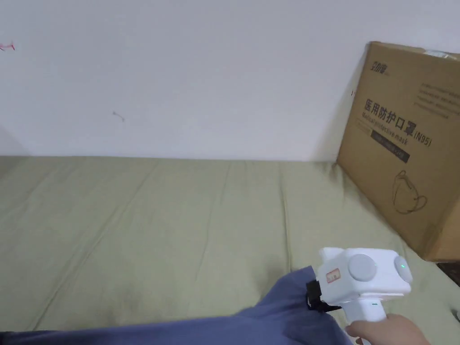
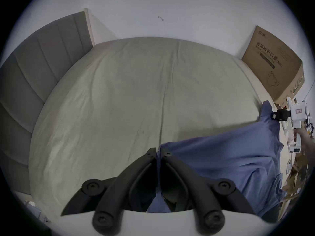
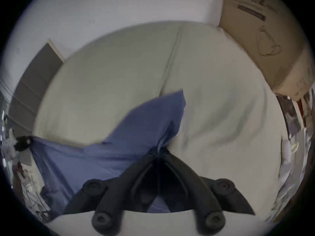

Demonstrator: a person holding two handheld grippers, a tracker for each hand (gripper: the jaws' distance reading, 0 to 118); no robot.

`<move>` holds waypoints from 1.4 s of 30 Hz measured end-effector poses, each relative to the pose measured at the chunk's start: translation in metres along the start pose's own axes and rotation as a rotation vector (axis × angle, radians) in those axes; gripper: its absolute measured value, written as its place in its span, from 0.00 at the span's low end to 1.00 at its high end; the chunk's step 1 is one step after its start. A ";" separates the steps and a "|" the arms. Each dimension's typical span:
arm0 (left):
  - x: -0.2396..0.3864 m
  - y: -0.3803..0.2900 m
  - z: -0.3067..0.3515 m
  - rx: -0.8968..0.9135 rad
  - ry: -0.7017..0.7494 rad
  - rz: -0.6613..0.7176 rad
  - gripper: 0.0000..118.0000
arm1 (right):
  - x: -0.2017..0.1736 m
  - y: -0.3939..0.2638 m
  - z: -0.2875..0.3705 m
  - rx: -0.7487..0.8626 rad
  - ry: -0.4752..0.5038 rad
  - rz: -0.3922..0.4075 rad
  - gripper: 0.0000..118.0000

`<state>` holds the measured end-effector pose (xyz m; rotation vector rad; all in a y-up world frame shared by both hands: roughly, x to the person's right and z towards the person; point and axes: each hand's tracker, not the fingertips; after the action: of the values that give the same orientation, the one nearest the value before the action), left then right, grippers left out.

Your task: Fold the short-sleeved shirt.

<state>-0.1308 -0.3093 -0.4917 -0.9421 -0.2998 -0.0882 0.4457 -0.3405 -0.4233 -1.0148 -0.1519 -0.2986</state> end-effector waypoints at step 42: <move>0.043 0.294 0.281 0.595 -0.027 -0.109 0.02 | -0.100 0.225 0.432 0.851 -0.227 0.085 0.00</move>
<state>-0.0900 0.0922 -0.5547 -0.3368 -0.3753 -0.0794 0.4268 0.1563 -0.4064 -0.2041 -0.4007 -0.0203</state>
